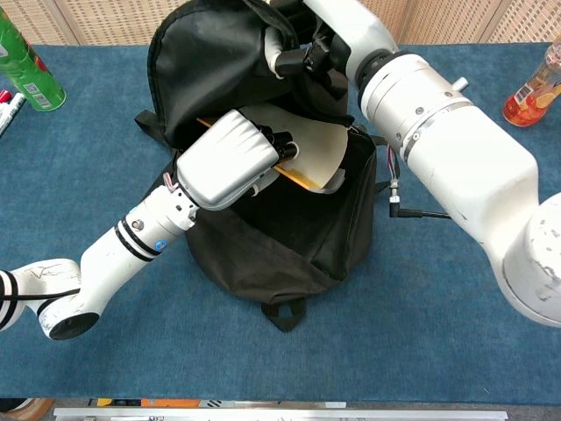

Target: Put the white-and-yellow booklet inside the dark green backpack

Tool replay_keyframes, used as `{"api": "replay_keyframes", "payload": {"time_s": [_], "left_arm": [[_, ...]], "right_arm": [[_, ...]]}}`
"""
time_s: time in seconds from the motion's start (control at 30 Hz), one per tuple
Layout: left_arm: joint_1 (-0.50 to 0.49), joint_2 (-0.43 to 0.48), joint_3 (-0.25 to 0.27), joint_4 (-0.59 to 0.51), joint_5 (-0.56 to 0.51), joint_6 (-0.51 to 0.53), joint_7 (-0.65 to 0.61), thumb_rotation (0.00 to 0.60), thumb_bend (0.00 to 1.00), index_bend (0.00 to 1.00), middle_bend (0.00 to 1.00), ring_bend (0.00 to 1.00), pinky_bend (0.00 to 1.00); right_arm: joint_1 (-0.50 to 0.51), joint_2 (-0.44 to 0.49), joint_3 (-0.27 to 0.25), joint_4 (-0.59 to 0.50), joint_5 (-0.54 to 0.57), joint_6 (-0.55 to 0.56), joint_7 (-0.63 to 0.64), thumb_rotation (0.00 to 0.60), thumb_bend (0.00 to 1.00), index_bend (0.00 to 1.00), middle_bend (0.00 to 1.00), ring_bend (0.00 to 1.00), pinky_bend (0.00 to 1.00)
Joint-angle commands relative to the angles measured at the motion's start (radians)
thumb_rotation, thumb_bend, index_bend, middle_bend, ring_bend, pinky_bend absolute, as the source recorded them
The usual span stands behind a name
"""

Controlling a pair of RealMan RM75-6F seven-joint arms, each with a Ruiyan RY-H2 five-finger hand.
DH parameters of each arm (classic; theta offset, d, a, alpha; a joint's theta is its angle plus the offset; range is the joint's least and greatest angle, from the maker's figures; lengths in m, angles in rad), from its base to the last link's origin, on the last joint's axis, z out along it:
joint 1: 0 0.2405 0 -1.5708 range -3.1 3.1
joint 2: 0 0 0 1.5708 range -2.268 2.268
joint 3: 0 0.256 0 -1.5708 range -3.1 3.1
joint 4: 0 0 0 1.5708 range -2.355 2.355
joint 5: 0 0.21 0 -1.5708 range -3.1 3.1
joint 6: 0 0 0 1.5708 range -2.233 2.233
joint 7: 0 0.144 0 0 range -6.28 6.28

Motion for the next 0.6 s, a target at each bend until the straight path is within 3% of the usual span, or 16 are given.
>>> {"api": "replay_keyframes", "payload": {"time_s": [0.03, 0.13, 0.4, 0.6], "left_arm": [[0.020, 0.014, -0.008, -0.053, -0.035, -0.021, 0.037, 0.600, 0.37, 0.53, 0.65, 0.64, 0.88], [0.033, 0.023, -0.018, -0.094, -0.049, -0.010, 0.063, 0.600, 0.28, 0.49, 0.62, 0.62, 0.88], [0.065, 0.037, -0.033, -0.159, -0.087, -0.016, 0.147, 0.600, 0.15, 0.46, 0.60, 0.60, 0.83], [0.091, 0.051, -0.029, -0.197, -0.096, -0.002, 0.183, 0.600, 0.14, 0.45, 0.59, 0.59, 0.82]], "right_arm": [[0.000, -0.001, 0.000, 0.007, 0.001, 0.001, 0.000, 0.600, 0.62, 0.79, 0.70, 0.62, 0.91], [0.000, -0.003, -0.002, 0.012, 0.003, -0.002, 0.004, 0.600, 0.62, 0.79, 0.70, 0.62, 0.91], [0.003, -0.010, -0.006, 0.020, 0.001, -0.002, 0.000, 0.600, 0.62, 0.79, 0.70, 0.62, 0.91], [0.001, -0.007, -0.004, 0.028, -0.002, 0.003, -0.002, 0.600, 0.62, 0.79, 0.70, 0.62, 0.91]]}}
